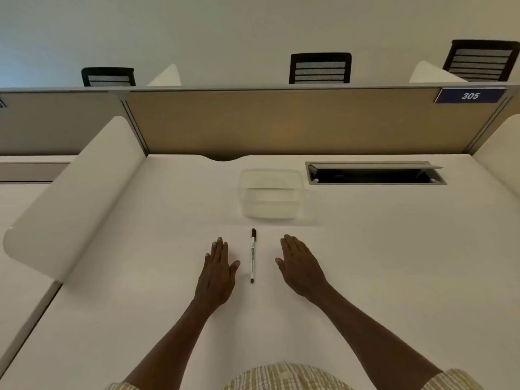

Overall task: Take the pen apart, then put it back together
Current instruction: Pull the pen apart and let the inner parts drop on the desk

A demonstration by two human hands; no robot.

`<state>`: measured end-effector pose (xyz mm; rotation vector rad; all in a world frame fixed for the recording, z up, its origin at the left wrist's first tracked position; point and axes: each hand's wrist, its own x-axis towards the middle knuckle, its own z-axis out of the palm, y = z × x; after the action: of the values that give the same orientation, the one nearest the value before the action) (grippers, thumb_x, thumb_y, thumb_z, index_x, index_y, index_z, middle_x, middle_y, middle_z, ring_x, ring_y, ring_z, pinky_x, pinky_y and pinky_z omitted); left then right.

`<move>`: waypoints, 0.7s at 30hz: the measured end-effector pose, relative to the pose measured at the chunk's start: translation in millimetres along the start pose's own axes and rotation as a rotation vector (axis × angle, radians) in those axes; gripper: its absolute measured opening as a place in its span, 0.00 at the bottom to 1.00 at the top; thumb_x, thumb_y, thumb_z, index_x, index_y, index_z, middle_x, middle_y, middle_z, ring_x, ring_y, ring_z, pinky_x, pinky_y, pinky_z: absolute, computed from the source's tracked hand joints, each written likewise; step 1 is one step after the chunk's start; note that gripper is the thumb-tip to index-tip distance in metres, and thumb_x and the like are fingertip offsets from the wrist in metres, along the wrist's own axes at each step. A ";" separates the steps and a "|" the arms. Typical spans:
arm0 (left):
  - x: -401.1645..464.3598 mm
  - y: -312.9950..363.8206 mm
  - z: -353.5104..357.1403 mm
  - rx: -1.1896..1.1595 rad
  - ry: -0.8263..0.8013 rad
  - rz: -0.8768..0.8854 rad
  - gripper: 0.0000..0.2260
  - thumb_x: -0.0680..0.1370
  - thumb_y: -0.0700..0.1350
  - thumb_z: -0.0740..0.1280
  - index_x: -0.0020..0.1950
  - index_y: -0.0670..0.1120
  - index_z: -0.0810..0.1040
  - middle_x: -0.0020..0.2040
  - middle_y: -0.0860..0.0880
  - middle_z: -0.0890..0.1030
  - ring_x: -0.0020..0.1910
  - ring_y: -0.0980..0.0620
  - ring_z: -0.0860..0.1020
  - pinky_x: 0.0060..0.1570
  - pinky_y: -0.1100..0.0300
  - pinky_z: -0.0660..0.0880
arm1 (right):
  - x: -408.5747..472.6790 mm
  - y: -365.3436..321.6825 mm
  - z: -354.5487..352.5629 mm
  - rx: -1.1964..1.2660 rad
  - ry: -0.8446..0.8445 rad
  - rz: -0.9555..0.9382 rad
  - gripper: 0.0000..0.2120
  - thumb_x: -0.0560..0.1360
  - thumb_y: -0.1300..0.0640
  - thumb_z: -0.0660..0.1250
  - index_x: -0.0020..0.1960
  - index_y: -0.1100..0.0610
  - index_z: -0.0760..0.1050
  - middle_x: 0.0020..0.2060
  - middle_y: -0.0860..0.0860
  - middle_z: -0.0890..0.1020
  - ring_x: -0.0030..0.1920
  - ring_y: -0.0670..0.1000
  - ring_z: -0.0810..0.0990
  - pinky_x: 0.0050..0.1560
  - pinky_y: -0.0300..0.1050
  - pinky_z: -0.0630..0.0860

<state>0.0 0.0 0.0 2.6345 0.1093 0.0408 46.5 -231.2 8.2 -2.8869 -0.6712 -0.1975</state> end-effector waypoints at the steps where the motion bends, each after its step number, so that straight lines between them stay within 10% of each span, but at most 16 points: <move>1: -0.9 -1.5 1.6 0.009 -0.005 -0.009 0.28 0.84 0.52 0.53 0.79 0.40 0.48 0.81 0.46 0.45 0.79 0.52 0.42 0.77 0.54 0.43 | 1.2 -1.3 1.7 -0.010 -0.022 -0.004 0.26 0.81 0.50 0.57 0.73 0.66 0.64 0.71 0.63 0.69 0.72 0.60 0.68 0.72 0.53 0.64; 12: -1.2 12.8 10.4 -0.101 0.004 -0.060 0.25 0.83 0.50 0.57 0.78 0.41 0.58 0.79 0.45 0.59 0.78 0.50 0.56 0.76 0.55 0.56 | 9.8 -23.1 4.0 0.106 -0.079 -0.052 0.13 0.80 0.55 0.57 0.58 0.61 0.74 0.53 0.56 0.77 0.55 0.57 0.75 0.52 0.49 0.74; 16: 1.6 22.1 10.3 -0.183 0.128 -0.051 0.18 0.81 0.45 0.63 0.70 0.42 0.72 0.64 0.45 0.77 0.62 0.46 0.76 0.61 0.53 0.73 | 18.3 -33.7 10.5 0.228 -0.119 0.026 0.11 0.80 0.57 0.56 0.51 0.60 0.75 0.49 0.55 0.77 0.52 0.56 0.74 0.50 0.48 0.72; 21: 9.3 30.6 8.6 -0.296 0.135 -0.130 0.10 0.79 0.40 0.67 0.59 0.41 0.81 0.51 0.45 0.83 0.50 0.48 0.81 0.51 0.60 0.72 | 32.4 -47.7 12.1 0.438 -0.172 0.215 0.13 0.79 0.55 0.60 0.40 0.62 0.74 0.40 0.57 0.80 0.44 0.57 0.78 0.41 0.47 0.69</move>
<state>11.8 -30.1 7.4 2.3225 0.2971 0.1766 55.1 -173.0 8.2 -2.5393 -0.3650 0.2043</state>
